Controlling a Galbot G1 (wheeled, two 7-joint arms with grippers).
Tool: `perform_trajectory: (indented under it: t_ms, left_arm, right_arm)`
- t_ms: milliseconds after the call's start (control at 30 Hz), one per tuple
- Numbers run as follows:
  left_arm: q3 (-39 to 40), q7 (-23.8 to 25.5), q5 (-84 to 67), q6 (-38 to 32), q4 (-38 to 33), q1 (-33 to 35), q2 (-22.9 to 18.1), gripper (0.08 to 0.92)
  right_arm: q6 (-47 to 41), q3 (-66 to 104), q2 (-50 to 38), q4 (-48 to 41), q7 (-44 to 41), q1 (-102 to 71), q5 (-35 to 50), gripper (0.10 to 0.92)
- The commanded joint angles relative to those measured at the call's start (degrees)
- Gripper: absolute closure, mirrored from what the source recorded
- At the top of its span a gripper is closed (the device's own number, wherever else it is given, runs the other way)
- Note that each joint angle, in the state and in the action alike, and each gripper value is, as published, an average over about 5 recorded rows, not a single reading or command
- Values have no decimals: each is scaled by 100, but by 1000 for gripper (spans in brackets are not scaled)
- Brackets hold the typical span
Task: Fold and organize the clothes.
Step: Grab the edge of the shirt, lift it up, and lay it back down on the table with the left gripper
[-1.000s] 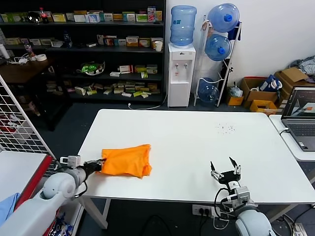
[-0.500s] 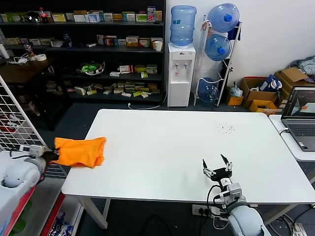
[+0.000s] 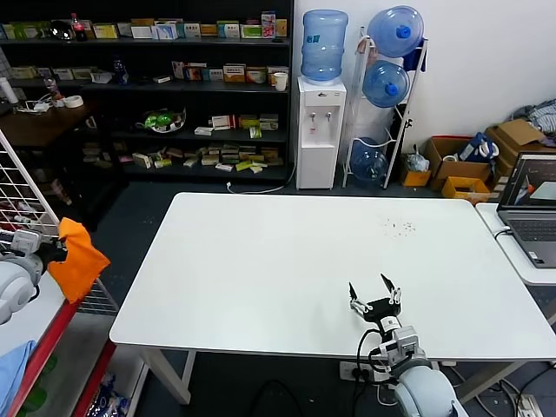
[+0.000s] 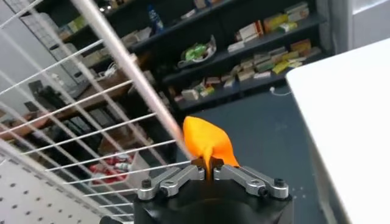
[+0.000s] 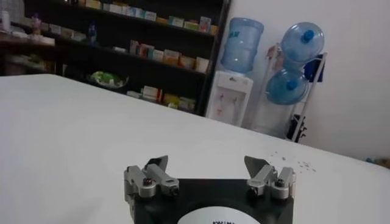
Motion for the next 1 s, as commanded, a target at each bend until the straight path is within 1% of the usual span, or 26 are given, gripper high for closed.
perform_trajectory:
  t_ms: [33,100,200,300,467,567,667,733,1000]
  left_arm:
    - [73,-750,-479,81,-1195,160,-870,869]
    - [121,-844,-454,34,-1239,183,-1173,869]
    - [184,-967,-466,-52,-1252,161,-1466,869]
    - [212,-1080,-589,-110,-1373,163,-1665,869]
    - [264,-1287,-840,-149,-1835,316,-1879,869]
    - [347,-1396,-847,-170,-1942,390,-2216,869]
    - [473,-1471,-682,-218,-1893,419,-2786,869]
    - [556,-1490,-467,-279,-1747,403,-3276,869]
    - [826,-1412,586,-749,-705,333,-5193,869]
  right_arm:
    - [-6,40,26,63,21,-130,-97,203]
    - [-19,73,23,87,28,-171,-134,203]
    - [-27,134,27,103,35,-222,-173,203]
    - [-18,194,37,105,36,-279,-209,203]
    - [22,302,76,89,27,-372,-266,203]
    - [31,351,80,95,24,-406,-287,203]
    - [46,417,36,116,18,-438,-290,203]
    - [66,478,-15,141,9,-471,-275,203]
    - [264,809,-211,235,-114,-737,-53,203]
